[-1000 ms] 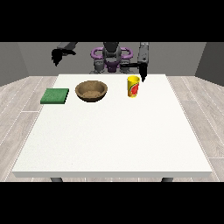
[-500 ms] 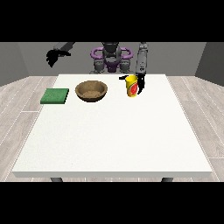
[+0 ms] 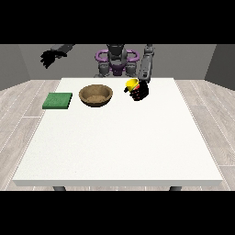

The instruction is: Pick the cup and pour the ball into the bowl, then pick the bowl and place it on the pad

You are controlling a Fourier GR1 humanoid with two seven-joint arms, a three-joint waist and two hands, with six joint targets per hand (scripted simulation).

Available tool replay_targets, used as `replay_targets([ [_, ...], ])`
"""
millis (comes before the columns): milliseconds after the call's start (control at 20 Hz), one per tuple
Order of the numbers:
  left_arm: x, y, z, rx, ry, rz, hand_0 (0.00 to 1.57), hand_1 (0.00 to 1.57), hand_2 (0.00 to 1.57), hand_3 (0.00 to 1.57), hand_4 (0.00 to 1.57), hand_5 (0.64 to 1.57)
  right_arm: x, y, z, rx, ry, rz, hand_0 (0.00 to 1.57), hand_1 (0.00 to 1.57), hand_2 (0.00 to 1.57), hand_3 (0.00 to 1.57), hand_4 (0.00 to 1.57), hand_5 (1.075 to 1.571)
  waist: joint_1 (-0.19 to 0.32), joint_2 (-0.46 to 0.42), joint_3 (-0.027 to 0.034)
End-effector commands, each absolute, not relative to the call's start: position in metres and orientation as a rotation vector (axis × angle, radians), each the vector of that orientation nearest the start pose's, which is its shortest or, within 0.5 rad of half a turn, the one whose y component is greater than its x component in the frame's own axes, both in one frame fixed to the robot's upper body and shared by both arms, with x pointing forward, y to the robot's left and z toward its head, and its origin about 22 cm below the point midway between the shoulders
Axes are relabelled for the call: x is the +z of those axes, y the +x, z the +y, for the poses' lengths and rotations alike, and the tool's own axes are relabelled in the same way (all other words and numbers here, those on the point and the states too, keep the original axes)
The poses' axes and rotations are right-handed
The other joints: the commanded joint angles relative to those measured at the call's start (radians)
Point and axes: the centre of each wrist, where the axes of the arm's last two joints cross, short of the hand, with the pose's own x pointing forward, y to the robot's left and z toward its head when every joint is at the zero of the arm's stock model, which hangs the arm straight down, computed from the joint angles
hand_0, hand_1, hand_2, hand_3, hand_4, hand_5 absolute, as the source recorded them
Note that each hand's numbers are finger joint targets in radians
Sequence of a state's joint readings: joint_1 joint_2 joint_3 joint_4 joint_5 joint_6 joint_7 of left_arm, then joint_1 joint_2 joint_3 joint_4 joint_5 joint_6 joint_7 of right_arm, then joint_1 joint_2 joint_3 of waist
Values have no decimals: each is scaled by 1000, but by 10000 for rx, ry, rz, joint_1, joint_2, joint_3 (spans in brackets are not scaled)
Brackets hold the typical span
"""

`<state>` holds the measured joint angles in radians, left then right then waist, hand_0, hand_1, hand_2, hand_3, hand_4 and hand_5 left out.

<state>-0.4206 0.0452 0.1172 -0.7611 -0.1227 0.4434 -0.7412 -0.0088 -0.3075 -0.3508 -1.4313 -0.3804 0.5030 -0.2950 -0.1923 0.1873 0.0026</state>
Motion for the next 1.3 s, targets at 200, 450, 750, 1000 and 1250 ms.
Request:
replay_targets([
  [200, -58, 344, 217, -3820, 7957, -17255, 1323, 1323, 1571, 1571, 1220, 1553, 36, 234, -411, 18, 1563, -17075, 0, 0, 0, 0, 469, 1571, -20, -2080, -15],
  [450, -35, 371, 200, -6862, 10250, -17267, 1313, 1313, 1571, 1571, 1244, 1561, 45, 255, -413, 154, 1129, -17432, 0, 0, 0, 0, 581, 1568, 178, -1616, 26],
  [750, -48, 366, 138, -8990, 10554, -15575, 1313, 1313, 1571, 1571, 1199, 1559, 23, 254, -406, -583, 811, -16395, 0, 0, 0, 0, 639, 1565, 733, -2571, -13],
  [1000, -17, 393, 129, -11620, 12715, -14419, 1005, 1005, 1571, 1283, 1051, 1567, -4, 239, -412, -882, 464, -15619, 0, 0, 0, 0, 643, 1565, 1159, -3149, 3],
  [1250, -6, 384, 77, -12202, 13139, -13486, 773, 773, 1571, 1213, 1052, 1568, -4, 253, -406, -854, 931, -15657, 0, 0, 0, 0, 654, 1564, 856, -3210, -18],
])
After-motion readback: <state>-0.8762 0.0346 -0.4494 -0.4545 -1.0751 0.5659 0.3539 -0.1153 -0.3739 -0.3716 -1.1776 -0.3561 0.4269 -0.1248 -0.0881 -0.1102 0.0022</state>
